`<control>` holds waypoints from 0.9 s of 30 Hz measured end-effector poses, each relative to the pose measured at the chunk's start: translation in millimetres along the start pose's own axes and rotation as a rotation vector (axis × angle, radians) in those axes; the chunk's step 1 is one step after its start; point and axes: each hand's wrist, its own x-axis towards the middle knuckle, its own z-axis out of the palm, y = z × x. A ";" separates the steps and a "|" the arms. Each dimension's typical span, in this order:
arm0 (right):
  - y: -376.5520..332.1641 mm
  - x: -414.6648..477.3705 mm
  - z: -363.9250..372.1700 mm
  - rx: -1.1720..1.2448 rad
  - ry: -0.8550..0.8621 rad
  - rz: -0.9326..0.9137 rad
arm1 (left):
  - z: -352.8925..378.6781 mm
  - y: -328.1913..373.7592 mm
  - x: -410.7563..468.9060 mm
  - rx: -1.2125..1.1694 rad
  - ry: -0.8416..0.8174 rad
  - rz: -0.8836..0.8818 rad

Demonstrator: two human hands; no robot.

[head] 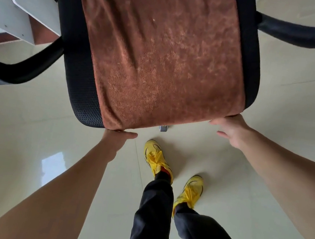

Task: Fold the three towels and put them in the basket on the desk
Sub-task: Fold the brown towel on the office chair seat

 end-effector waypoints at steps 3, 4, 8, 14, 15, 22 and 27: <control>6.2 15.5 6.8 -0.035 0.038 -0.086 | 1.0 -11.4 17.2 0.212 -0.032 0.025; 7.3 20.4 8.3 -0.080 0.013 -0.114 | 0.4 -15.3 22.6 0.298 -0.024 0.035; 24.3 23.2 6.4 -0.318 -0.124 -0.181 | -2.5 -32.1 23.0 0.495 0.040 0.086; 91.6 -17.8 -15.8 -0.417 -0.115 -0.022 | -12.0 -67.0 -19.5 0.499 0.017 0.074; 100.2 -28.3 -20.7 -0.366 -0.110 -0.018 | -13.5 -70.4 -29.4 0.469 0.014 0.077; 130.2 -106.5 -72.3 -0.021 -0.036 -0.038 | -29.2 -91.6 -108.4 0.063 0.076 -0.022; 105.8 -134.7 -94.3 0.014 0.074 -0.214 | -50.5 -72.0 -138.6 -0.231 0.161 0.026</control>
